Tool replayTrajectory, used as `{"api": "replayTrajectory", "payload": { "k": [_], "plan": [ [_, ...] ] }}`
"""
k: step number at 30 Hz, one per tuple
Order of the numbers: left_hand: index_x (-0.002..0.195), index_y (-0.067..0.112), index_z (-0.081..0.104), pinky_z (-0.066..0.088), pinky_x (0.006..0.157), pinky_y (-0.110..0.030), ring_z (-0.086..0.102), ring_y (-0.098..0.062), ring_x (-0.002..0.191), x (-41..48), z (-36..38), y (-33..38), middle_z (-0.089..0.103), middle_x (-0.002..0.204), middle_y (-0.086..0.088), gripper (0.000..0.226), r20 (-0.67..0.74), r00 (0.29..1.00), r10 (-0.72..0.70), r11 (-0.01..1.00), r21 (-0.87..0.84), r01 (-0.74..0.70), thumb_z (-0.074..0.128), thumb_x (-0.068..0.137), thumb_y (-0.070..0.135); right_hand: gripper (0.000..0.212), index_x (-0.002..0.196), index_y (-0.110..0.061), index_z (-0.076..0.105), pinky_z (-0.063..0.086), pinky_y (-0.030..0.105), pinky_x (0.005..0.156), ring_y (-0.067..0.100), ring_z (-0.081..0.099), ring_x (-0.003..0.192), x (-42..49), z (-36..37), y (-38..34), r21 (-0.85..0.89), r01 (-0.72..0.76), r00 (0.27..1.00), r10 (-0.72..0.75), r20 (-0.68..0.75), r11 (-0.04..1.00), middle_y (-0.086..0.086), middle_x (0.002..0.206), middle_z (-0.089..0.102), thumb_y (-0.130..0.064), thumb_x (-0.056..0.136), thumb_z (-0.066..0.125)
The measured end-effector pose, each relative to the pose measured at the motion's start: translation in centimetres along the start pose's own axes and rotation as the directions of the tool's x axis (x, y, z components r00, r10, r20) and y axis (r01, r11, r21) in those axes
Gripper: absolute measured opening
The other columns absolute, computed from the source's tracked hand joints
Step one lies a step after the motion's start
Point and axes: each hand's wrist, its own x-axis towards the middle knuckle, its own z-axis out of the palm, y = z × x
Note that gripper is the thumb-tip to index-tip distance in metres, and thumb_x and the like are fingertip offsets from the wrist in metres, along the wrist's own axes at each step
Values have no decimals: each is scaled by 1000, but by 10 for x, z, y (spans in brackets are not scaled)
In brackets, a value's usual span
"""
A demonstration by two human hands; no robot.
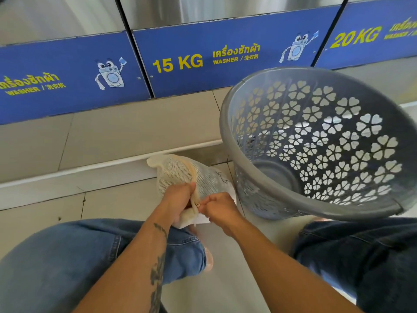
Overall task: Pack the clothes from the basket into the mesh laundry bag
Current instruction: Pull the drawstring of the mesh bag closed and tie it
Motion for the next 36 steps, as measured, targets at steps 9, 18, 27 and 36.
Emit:
{"api": "replayTrajectory", "payload": {
  "k": [9, 18, 27, 36],
  "plan": [
    [89, 4, 72, 55, 88, -51, 70, -38, 93, 2, 4, -4, 74, 92, -21, 40, 156, 985, 75, 985, 142, -98, 62, 87, 43, 13, 75, -16, 75, 54, 24, 70, 10, 68, 75, -2, 3, 18, 134, 111, 987, -94, -132, 985, -2, 80, 75, -4, 76, 82],
    [77, 2, 69, 57, 75, -44, 66, -27, 70, 8, 2, -16, 70, 70, -12, 33, 67, 983, 173, 975, 131, -180, 62, 91, 32, 9, 80, -16, 77, 54, 20, 68, 8, 71, 81, 7, 4, 21, -53, 103, 990, -108, -88, 993, -5, 85, 77, -10, 76, 83],
    [73, 5, 69, 52, 53, -26, 65, -20, 58, 10, 1, -11, 67, 66, -13, 20, 85, 992, 92, 996, -25, -90, 69, 86, 19, 23, 101, -28, 64, 60, 38, 71, 14, 69, 79, -5, 12, 25, -346, 403, 882, -460, -98, 847, -6, 80, 72, -11, 86, 59],
    [89, -6, 72, 59, 67, -40, 71, -33, 72, 11, -5, -8, 74, 84, -23, 26, 114, 991, -70, 995, -59, 77, 76, 79, 18, 26, 99, -30, 68, 60, 39, 72, 13, 69, 76, -3, 10, 32, -397, 483, 844, -536, -26, 781, -9, 79, 73, -10, 83, 62]
  ]
}}
